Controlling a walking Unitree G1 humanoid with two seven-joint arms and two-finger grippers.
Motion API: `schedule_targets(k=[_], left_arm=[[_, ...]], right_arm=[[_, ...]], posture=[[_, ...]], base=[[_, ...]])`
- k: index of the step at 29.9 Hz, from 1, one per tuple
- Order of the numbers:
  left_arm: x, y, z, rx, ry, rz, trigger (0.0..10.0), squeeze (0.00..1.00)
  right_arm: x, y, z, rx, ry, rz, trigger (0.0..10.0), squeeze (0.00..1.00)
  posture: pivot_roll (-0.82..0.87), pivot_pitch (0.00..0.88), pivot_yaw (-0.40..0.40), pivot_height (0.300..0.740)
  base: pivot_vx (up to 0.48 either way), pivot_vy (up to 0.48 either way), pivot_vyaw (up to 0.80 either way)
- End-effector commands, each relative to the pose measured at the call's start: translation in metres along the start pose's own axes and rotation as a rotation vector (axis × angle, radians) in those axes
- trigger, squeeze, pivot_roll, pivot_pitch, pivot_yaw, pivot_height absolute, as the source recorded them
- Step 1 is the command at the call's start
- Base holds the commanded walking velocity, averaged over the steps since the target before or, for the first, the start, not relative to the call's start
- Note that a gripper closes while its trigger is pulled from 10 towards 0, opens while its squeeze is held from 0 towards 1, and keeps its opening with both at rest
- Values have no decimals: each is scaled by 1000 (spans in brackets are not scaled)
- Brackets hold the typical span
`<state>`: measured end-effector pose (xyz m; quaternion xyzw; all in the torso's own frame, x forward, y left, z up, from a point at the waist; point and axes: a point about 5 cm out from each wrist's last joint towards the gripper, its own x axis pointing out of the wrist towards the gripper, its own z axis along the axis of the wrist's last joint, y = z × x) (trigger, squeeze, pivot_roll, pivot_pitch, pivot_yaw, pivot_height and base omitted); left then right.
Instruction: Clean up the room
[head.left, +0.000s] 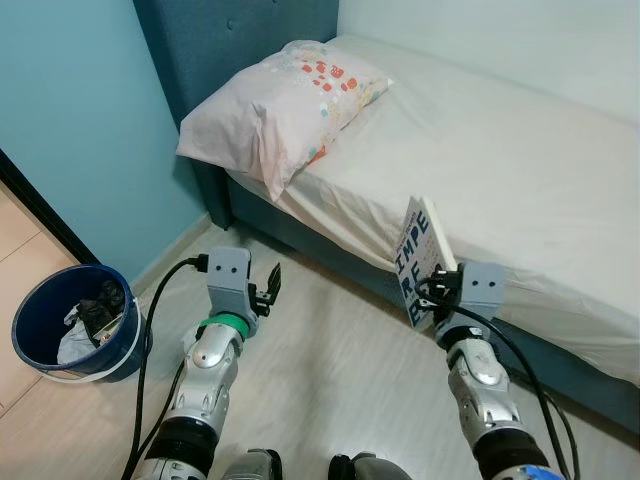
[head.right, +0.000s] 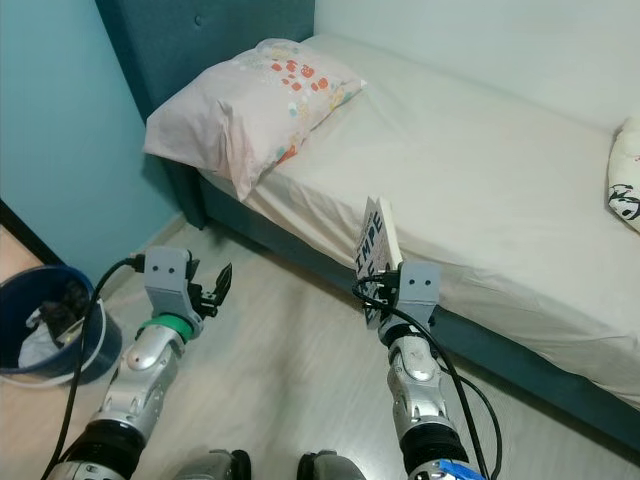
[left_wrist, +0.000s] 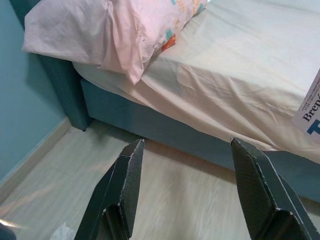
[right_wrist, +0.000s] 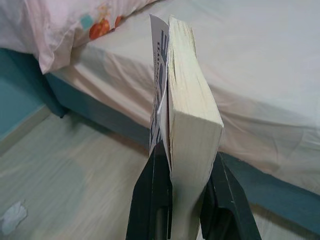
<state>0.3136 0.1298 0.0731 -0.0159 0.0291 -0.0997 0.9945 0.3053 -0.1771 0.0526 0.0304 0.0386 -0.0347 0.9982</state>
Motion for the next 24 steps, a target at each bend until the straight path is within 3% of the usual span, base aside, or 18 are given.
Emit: schedule_targets(k=[1, 8, 15, 24], left_arm=[[-4, 3, -8, 13, 35, 9, 10000, 0], [-5, 3, -13, 15, 55, 10, 10000, 0], [-9, 7, -21, 71, 88, 34, 10000, 0], [-10, 14, -23, 63, 98, 84, 10000, 0]], right_arm=[[-1, 0, 1, 0, -7, -5, 10000, 0], [-4, -2, -5, -3, 6, -11, 10000, 0], [-6, 3, -11, -15, 31, 4, 10000, 0], [-9, 2, -13, -18, 32, -6, 10000, 0]], posture=[[69, 62, 32, 737], [71, 55, 33, 737], [68, 46, 29, 737], [66, 50, 34, 737]], base=[[0, 0, 0], [0, 0, 0], [0, 0, 0], [0, 0, 0]])
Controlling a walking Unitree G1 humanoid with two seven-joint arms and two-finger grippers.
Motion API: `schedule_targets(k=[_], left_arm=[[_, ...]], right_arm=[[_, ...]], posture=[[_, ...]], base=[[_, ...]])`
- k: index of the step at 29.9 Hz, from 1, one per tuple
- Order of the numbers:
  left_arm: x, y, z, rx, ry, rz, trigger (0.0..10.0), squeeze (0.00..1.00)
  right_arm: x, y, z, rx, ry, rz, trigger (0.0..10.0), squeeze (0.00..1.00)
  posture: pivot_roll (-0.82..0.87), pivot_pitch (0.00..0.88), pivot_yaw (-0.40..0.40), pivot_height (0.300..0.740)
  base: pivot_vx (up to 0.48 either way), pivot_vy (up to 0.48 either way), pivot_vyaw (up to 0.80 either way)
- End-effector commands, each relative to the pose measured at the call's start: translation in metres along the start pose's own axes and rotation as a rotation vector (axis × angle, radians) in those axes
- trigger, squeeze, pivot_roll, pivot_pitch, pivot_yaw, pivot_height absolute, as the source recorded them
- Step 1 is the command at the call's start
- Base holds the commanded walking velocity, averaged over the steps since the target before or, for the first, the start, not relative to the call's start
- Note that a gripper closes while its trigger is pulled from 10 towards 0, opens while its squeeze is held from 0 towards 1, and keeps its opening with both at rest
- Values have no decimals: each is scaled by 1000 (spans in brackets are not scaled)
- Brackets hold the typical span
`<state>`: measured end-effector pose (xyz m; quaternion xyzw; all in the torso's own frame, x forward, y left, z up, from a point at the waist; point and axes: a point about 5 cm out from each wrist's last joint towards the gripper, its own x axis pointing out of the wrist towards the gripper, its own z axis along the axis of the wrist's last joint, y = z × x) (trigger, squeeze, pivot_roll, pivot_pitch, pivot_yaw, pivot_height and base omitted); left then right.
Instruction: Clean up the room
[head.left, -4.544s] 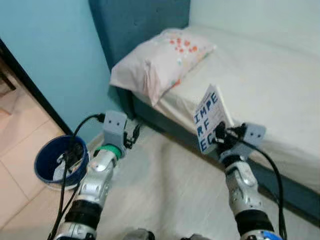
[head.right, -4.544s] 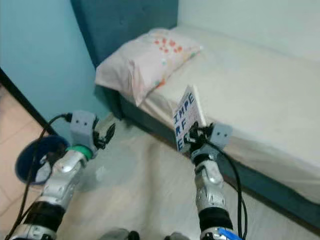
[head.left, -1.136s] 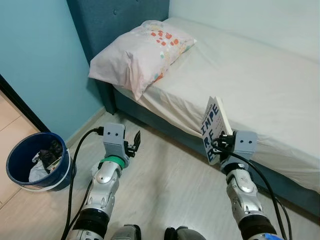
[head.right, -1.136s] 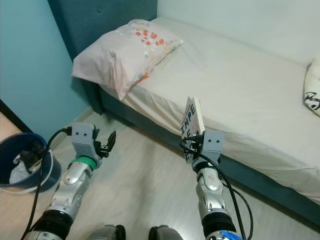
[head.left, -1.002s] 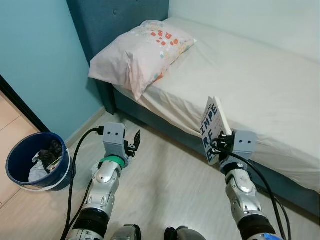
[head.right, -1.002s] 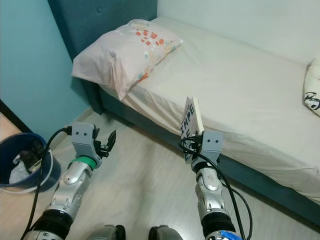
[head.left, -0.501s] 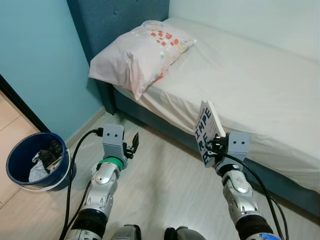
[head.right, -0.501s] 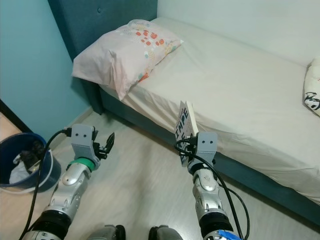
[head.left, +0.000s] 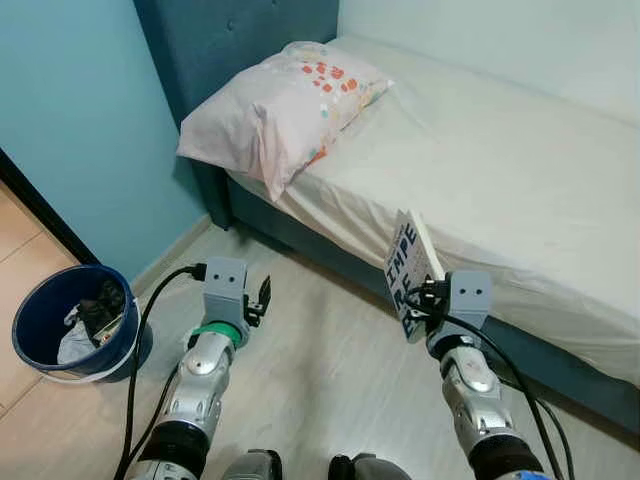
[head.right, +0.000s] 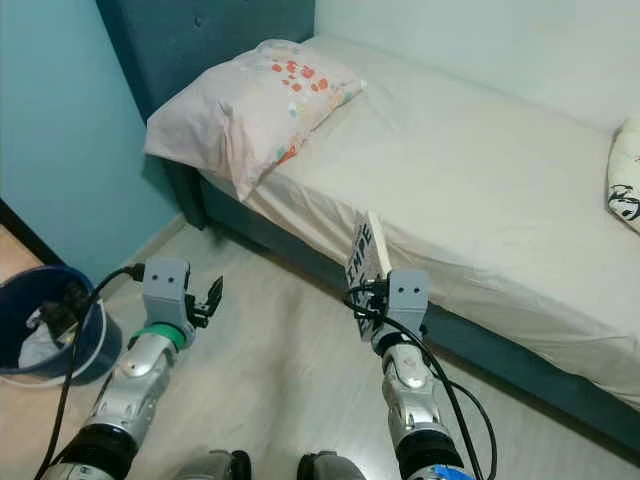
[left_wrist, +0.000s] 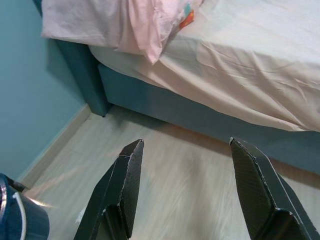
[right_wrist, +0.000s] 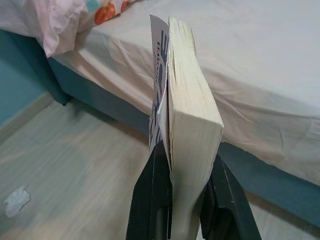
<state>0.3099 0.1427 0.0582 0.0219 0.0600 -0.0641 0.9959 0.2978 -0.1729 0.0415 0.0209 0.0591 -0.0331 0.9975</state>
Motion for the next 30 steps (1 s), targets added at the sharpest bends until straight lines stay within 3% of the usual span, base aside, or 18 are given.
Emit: schedule_targets(k=[1, 7, 30], left_arm=[[-4, 0, -7, -1, 23, -1, 10000, 0], [-2, -9, -3, -1, -3, -73, 10000, 0], [-1, -15, 0, -15, -27, -83, 10000, 0]], right_arm=[[-2, -2, -1, 3, -14, -10, 10000, 0], [-3, -4, 0, 6, -16, -24, 10000, 0], [-3, -8, 1, 6, -22, -34, 10000, 0]], posture=[[66, 50, 34, 737], [57, 49, 45, 737], [52, 55, 47, 737]], base=[[0, 0, 0], [0, 0, 0], [0, 0, 0]])
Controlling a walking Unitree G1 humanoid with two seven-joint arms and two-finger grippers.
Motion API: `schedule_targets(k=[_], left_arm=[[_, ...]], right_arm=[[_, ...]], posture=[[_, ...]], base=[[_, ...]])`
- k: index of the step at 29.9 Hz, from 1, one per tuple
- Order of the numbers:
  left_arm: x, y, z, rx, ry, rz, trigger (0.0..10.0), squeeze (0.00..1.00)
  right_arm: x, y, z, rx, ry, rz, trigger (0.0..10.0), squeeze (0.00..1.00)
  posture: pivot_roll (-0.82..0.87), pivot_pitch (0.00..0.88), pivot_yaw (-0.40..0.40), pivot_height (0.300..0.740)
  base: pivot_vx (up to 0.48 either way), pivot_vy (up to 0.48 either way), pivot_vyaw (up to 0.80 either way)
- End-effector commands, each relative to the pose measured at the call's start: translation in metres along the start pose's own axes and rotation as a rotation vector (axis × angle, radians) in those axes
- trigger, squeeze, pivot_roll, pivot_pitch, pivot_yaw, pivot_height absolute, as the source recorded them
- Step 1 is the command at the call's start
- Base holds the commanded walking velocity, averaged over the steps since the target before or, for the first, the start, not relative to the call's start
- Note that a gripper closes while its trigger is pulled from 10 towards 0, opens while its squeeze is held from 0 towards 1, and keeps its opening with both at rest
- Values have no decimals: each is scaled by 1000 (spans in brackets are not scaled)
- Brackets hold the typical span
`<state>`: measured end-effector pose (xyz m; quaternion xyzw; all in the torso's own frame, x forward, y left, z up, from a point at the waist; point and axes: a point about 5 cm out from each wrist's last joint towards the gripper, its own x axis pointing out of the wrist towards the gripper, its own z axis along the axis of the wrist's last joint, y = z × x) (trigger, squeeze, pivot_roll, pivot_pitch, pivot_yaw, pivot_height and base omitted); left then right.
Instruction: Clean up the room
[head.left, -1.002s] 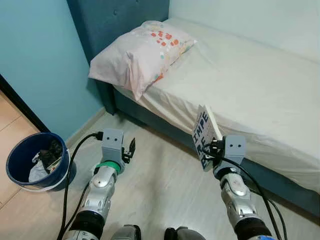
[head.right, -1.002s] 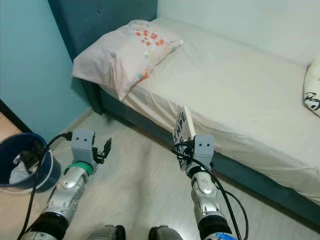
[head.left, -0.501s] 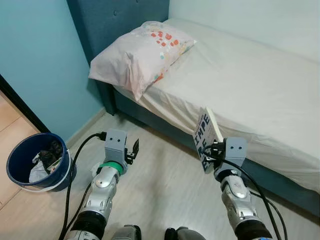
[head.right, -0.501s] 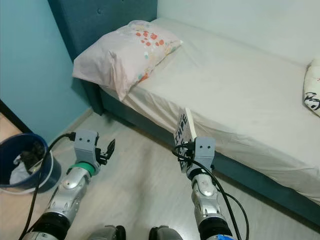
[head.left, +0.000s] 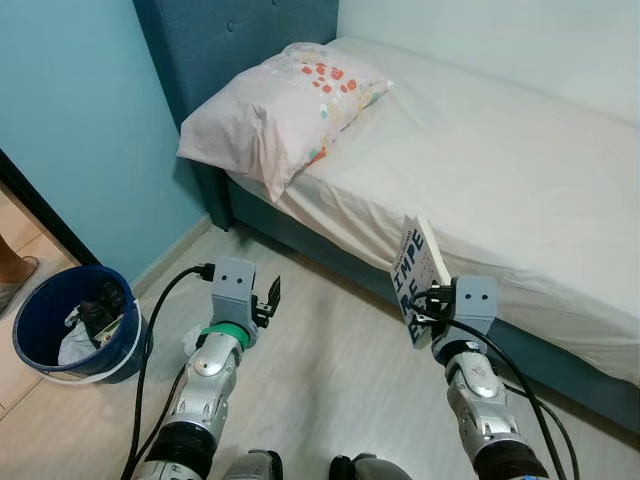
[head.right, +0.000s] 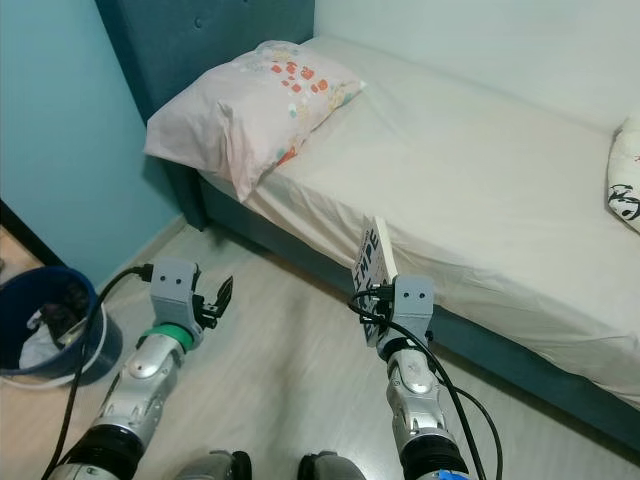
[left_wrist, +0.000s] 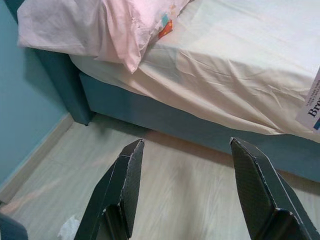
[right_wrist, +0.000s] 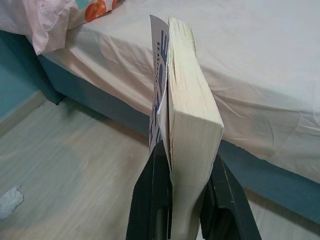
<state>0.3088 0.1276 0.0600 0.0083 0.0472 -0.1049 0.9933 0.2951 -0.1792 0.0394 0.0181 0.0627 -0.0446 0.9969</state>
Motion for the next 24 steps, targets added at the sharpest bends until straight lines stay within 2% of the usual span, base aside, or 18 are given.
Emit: schedule_targets(k=[1, 16, 18, 24], left_arm=[[-2, 0, -2, 5, 2, -1, 10000, 0], [-4, 2, -7, 11, 23, 19, 10000, 0], [1, 9, -4, 17, 25, 29, 10000, 0], [4, 12, 0, -4, 21, 49, 10000, 0]], right_arm=[[-1, -2, 3, 10, -28, -11, 10000, 0], [-3, -3, 0, 9, -21, -14, 10000, 0], [3, 5, 7, 27, -40, 0, 10000, 0], [4, 6, 7, 23, -38, 6, 10000, 0]], posture=[[52, 55, 47, 737], [49, 48, 35, 737], [49, 36, 49, 737], [59, 28, 46, 737]], base=[[0, 0, 0], [0, 0, 0], [0, 0, 0], [0, 0, 0]])
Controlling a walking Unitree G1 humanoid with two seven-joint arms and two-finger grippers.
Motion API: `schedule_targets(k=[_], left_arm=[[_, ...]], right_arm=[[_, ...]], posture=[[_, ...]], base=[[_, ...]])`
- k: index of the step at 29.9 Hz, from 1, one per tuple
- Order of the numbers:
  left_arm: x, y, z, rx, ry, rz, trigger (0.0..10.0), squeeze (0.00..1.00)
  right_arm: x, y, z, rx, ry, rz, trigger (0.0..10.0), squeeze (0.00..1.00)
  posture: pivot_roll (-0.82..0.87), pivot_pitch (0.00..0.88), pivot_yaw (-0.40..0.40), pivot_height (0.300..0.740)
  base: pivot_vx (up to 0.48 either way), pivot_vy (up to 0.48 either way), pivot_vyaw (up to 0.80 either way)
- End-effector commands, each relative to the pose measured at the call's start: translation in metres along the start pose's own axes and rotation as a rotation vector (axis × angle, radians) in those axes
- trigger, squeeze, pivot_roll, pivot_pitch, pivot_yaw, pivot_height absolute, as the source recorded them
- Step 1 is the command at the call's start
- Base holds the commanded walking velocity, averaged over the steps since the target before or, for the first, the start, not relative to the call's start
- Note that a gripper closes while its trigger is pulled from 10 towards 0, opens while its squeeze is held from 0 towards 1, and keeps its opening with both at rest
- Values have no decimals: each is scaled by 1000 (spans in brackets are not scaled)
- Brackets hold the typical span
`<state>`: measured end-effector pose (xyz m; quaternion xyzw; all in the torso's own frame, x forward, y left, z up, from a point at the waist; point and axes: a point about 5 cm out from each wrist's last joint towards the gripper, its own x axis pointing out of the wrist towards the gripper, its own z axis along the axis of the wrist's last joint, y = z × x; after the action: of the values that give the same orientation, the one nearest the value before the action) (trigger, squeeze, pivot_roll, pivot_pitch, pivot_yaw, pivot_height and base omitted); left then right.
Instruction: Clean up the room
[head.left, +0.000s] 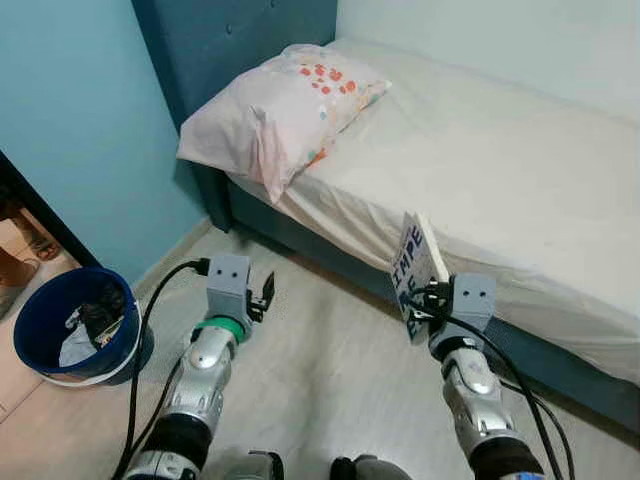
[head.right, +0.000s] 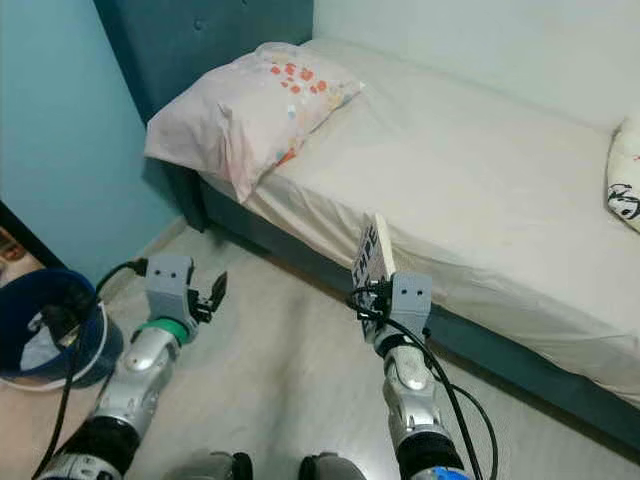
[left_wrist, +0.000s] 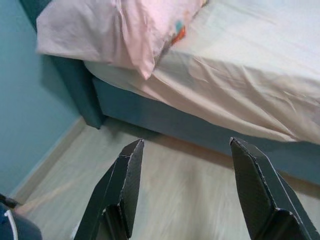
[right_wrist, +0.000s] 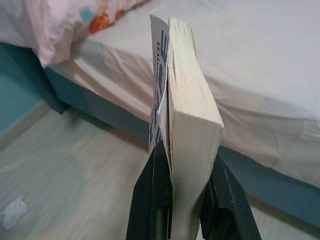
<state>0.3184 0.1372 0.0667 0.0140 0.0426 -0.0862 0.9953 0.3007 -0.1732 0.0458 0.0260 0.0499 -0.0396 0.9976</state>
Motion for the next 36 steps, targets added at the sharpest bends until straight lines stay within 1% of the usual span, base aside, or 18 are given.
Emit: schedule_targets(k=[1, 6, 7, 9, 10, 13, 16, 22, 23, 26, 28, 31, 33, 34, 36], left_arm=[[-3, 1, -7, -14, 29, 10, 10000, 0], [-4, -1, -9, -20, 35, 5, 10000, 0], [-5, -3, -10, -25, 39, 5, 10000, 0], [-7, -7, -12, -38, 45, -7, 10000, 0], [-7, -7, -13, -34, 48, -9, 10000, 0], [-8, -6, -13, -30, 50, -3, 10000, 0], [-6, 0, -12, -13, 50, 24, 10000, 0], [-1, 2, -7, -1, 39, 27, 10000, 0], [0, 4, -6, -7, 36, 41, 10000, 0], [0, 6, -6, -13, 35, 52, 10000, 0], [-3, 8, -7, -30, 36, 70, 10000, 0], [-4, 5, -9, -28, 42, 55, 10000, 0], [-3, 3, -7, -25, 35, 37, 10000, 0], [-2, 3, -5, -30, 30, 33, 10000, 0], [-1, 3, -5, -37, 30, 34, 10000, 0]], right_arm=[[0, -1, 0, 7, -13, -5, 10000, 0], [-1, -2, 0, 4, -14, -4, 10000, 0], [-1, -3, 0, 2, -14, -7, 10000, 0], [-2, -9, -3, 11, -2, -30, 10000, 0], [-3, -9, -3, 19, 5, -37, 10000, 0], [-2, -7, -3, 28, 6, -36, 10000, 0], [1, 0, 2, 29, -16, -17, 10000, 0], [3, -2, 6, 37, -37, -40, 10000, 0], [2, -2, 4, 34, -31, -37, 10000, 0], [2, -2, 3, 31, -26, -33, 10000, 0], [1, -3, 0, 30, -21, -35, 10000, 0], [0, -5, 0, 40, -19, -53, 10000, 0], [1, -5, 3, 52, -28, -60, 10000, 0], [2, -3, 4, 54, -34, -54, 10000, 0], [2, -2, 4, 48, -35, -47, 10000, 0]], posture=[[59, 28, 46, 737], [59, 26, 49, 737], [66, 26, 59, 737], [74, 41, 47, 737], [70, 42, 44, 737], [70, 42, 44, 737], [69, 36, 58, 737], [75, 31, 55, 737], [89, 37, 48, 737], [90, 36, 48, 737], [93, 34, 63, 737], [89, 44, 66, 737], [85, 44, 69, 737], [79, 55, 83, 737], [73, 46, 86, 737]], base=[[0, 0, 0], [0, 0, 0], [0, 0, 0], [0, 0, 0], [0, 0, 0], [0, 0, 0], [0, 0, 0], [0, 0, 0], [0, 0, 0], [0, 0, 0], [0, 0, 0], [0, 0, 0], [0, 0, 0], [0, 0, 0], [0, 0, 0]])
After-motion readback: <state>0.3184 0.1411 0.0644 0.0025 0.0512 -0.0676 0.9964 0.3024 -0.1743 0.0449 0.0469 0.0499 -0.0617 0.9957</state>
